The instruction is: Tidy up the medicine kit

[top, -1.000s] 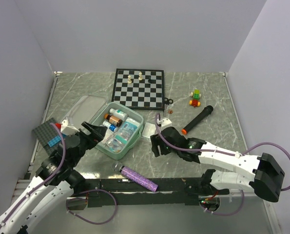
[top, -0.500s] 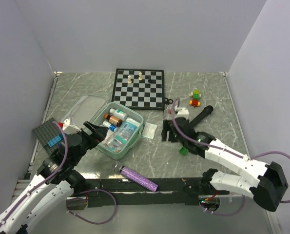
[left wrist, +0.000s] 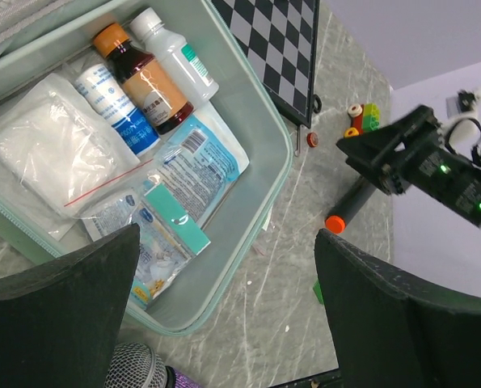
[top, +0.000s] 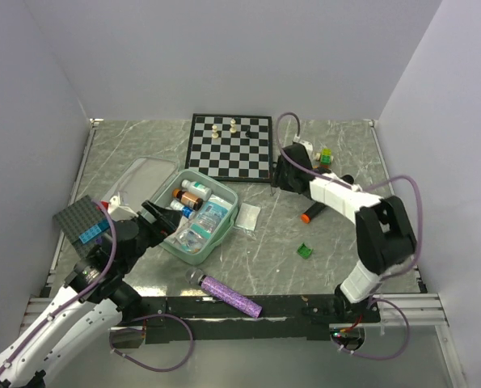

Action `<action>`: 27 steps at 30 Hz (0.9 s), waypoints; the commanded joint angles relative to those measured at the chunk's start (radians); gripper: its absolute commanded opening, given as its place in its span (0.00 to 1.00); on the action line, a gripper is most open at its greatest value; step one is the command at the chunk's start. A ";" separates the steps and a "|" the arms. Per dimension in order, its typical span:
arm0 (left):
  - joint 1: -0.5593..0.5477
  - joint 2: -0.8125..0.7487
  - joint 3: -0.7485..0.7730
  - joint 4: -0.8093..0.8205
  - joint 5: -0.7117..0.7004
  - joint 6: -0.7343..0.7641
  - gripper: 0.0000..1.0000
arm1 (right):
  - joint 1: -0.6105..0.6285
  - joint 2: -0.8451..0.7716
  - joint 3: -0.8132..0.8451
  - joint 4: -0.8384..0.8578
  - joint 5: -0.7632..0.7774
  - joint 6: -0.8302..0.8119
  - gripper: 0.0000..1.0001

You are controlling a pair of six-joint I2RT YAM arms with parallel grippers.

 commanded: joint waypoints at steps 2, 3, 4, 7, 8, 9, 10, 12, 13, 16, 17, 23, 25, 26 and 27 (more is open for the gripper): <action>0.000 -0.001 0.001 0.008 0.000 0.022 0.93 | 0.010 0.107 0.092 0.055 -0.028 -0.091 0.61; 0.002 -0.005 -0.005 0.008 0.000 0.023 0.93 | 0.018 0.123 0.095 0.059 -0.026 -0.107 0.61; 0.002 -0.008 -0.011 0.014 0.003 0.025 0.93 | 0.027 0.135 0.096 0.069 -0.020 -0.122 0.61; 0.002 -0.016 -0.028 0.027 0.006 0.028 0.93 | 0.055 0.170 0.104 0.081 0.020 -0.153 0.62; 0.000 -0.015 -0.031 0.029 0.009 0.030 0.93 | 0.061 0.186 0.115 0.072 0.040 -0.151 0.62; 0.002 -0.011 -0.032 0.032 0.012 0.030 0.93 | 0.061 0.195 0.119 0.066 0.051 -0.144 0.62; 0.002 -0.007 -0.028 0.035 0.013 0.031 0.93 | 0.059 0.204 0.122 0.062 0.060 -0.134 0.62; 0.002 0.004 -0.025 0.034 0.016 0.034 0.93 | 0.056 0.198 0.112 0.078 0.077 -0.127 0.62; 0.000 0.008 -0.021 0.029 0.014 0.036 0.93 | 0.058 0.194 0.110 0.084 0.084 -0.121 0.62; 0.000 0.009 -0.019 0.024 0.008 0.039 0.93 | 0.052 0.215 0.151 0.053 0.106 -0.116 0.61; 0.002 0.010 -0.021 0.024 0.008 0.039 0.93 | 0.050 0.224 0.168 0.035 0.117 -0.120 0.61; 0.002 0.002 -0.024 0.020 0.003 0.039 0.93 | 0.035 0.282 0.233 -0.013 0.155 -0.136 0.57; 0.000 0.004 -0.022 0.020 0.002 0.039 0.93 | 0.024 0.301 0.250 -0.037 0.163 -0.133 0.56; 0.000 0.007 -0.022 0.018 0.002 0.039 0.93 | 0.018 0.305 0.251 -0.040 0.158 -0.130 0.55; 0.002 0.009 -0.022 0.020 0.000 0.039 0.93 | 0.013 0.309 0.250 -0.042 0.154 -0.127 0.54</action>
